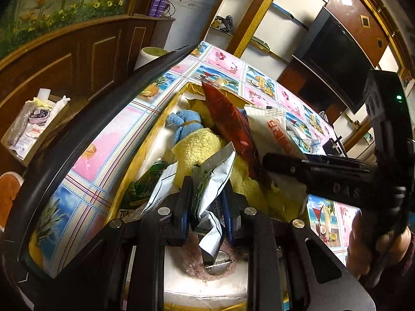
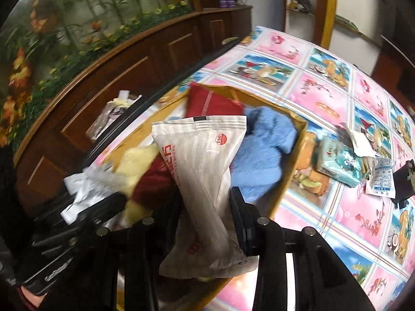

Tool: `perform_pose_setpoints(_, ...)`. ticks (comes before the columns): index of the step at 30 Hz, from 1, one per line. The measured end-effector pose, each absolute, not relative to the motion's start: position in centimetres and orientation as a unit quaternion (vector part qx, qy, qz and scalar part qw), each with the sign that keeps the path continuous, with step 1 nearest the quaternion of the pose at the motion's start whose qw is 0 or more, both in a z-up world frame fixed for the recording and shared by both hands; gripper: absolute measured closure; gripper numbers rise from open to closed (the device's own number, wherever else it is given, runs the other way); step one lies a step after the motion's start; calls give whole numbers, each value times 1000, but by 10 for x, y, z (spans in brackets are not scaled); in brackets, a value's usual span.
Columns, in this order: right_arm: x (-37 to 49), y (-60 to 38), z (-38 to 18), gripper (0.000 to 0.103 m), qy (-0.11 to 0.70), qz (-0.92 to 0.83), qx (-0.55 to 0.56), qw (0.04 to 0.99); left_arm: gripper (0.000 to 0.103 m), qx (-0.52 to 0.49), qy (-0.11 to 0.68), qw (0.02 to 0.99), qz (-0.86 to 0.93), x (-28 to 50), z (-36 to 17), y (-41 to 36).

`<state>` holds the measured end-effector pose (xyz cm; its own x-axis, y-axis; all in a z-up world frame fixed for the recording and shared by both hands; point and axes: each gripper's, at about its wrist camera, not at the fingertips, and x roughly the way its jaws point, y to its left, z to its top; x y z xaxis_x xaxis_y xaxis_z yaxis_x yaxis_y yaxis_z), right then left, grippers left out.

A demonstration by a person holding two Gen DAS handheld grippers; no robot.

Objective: Organize soft objects
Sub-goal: 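Release the granule packet into the box with the left tool while the right tool drops the white bag in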

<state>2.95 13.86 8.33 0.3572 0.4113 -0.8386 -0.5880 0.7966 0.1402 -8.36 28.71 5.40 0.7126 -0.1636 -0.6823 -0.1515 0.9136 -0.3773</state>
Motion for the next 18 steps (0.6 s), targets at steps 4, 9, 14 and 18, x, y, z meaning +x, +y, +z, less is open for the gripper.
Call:
perform_pose_setpoints(4, 38, 137, 80, 66, 474, 279, -105, 829, 79, -211, 382, 899, 14, -82, 53, 290)
perform_pose_setpoints(9, 45, 136, 78, 66, 476, 265, -110, 831, 69, -189, 394, 898, 44, -81, 53, 286)
perform_pose_setpoints(14, 26, 128, 90, 66, 473, 296, -84, 826, 69, -204, 383, 900, 35, -92, 59, 289)
perform_pose_setpoints(18, 15, 131, 90, 63, 481, 317, -49, 816, 67, -217, 357, 908, 16, -106, 73, 287)
